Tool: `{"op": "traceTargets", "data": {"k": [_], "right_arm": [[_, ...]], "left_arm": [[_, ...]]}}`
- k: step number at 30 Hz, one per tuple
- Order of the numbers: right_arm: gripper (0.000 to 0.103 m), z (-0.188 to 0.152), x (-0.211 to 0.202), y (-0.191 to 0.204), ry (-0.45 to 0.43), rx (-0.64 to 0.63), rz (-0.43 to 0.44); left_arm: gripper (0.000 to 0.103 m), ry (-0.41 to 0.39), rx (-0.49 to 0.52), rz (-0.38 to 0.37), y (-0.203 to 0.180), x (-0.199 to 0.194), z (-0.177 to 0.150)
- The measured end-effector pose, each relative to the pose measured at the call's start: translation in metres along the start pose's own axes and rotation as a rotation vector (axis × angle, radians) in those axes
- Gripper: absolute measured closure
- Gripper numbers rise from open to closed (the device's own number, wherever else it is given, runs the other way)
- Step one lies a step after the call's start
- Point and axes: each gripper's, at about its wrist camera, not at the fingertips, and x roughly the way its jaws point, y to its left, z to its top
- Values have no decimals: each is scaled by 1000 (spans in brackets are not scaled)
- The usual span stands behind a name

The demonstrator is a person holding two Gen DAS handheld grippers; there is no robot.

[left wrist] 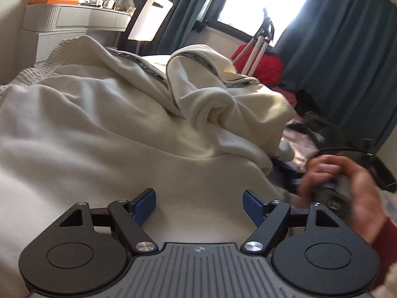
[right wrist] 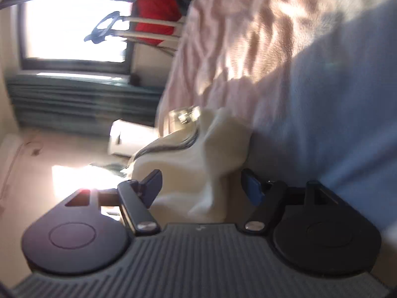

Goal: Fold clothes
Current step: 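Grasp the garment edge with the right gripper and fold it over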

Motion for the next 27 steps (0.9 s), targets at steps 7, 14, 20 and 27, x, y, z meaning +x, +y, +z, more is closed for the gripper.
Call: {"op": "traceTargets", "data": {"k": [7, 14, 20, 27], "right_arm": [[94, 36, 5, 24, -154, -143, -206], [96, 147, -109, 4, -399, -298, -388], [96, 225, -197, -22, -590, -311, -567], [96, 247, -245, -2, -717, -526, -603]], "left_arm": [[24, -36, 6, -57, -1, 3, -2], [25, -10, 108, -58, -17, 3, -11], [25, 6, 211, -42, -35, 6, -19], [25, 32, 238, -8, -40, 7, -22]]}}
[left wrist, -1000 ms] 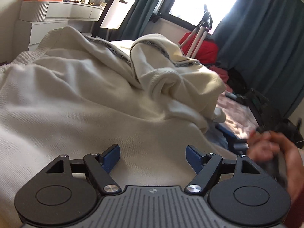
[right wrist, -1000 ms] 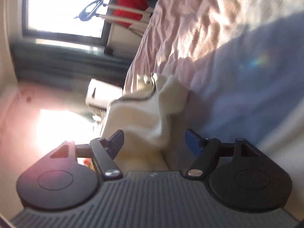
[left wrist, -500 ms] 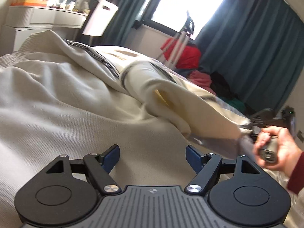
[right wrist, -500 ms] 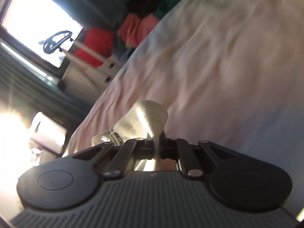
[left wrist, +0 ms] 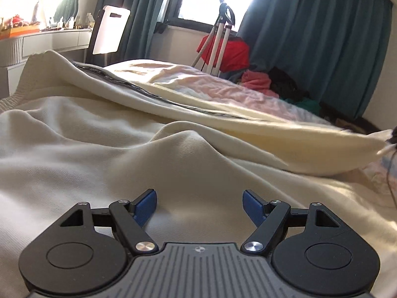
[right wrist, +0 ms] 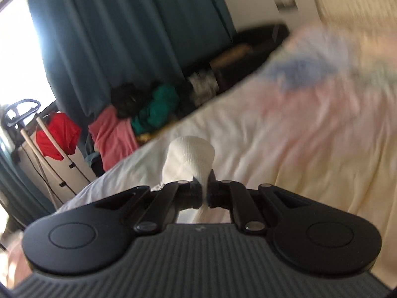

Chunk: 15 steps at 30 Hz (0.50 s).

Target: Fold clothes

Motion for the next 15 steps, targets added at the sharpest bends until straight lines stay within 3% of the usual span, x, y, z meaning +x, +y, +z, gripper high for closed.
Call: {"op": "traceTargets", "data": {"k": [2, 6, 9, 15], "right_arm": [[96, -9, -3, -19, -13, -24, -16], [96, -55, 6, -78, 94, 28, -96], [96, -86, 6, -110, 137, 83, -80], [95, -86, -7, -109, 72, 66, -47]], "left_arm": [[25, 5, 7, 6, -2, 1, 1], [24, 7, 21, 10, -7, 0, 0], [24, 12, 29, 15, -9, 1, -1], [24, 13, 26, 22, -10, 0, 1]]}}
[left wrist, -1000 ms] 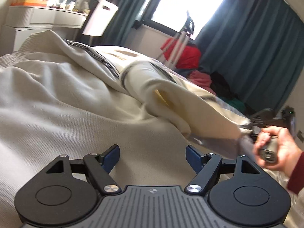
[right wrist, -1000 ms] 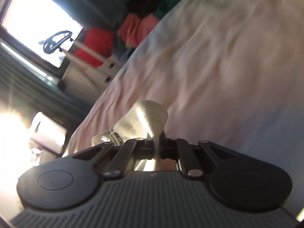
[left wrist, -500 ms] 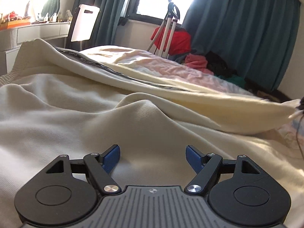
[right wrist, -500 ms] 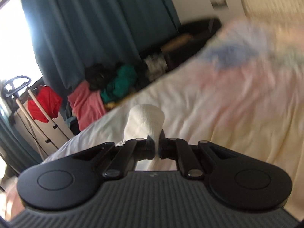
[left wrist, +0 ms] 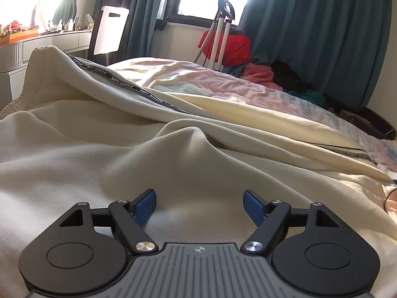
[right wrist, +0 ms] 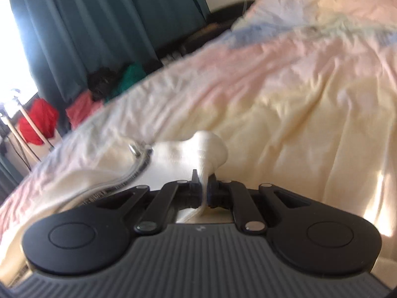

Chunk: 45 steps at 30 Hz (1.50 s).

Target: Fold clothes

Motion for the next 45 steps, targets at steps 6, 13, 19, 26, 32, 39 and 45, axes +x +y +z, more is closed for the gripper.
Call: {"op": "traceTargets", "data": {"k": [6, 13, 19, 26, 32, 39, 45], "right_arm": [[74, -8, -8, 1, 47, -36, -22], [20, -12, -89, 28, -11, -183, 36], [20, -23, -191, 68, 25, -304, 186], [20, -44, -285, 85, 63, -373, 371], [20, -59, -305, 78, 117, -334, 375], [20, -52, -300, 64, 134, -266, 352], [20, -51, -285, 51, 191, -213, 319]], "left_arm": [[24, -8, 1, 12, -1, -3, 2], [23, -64, 48, 20, -12, -28, 6], [21, -122, 126, 32, -27, -63, 9], [16, -139, 135, 27, -26, -110, 6], [11, -89, 69, 84, 1, -127, 3], [7, 33, -182, 210, 72, -136, 17], [7, 42, -420, 387, 147, -161, 31]]}}
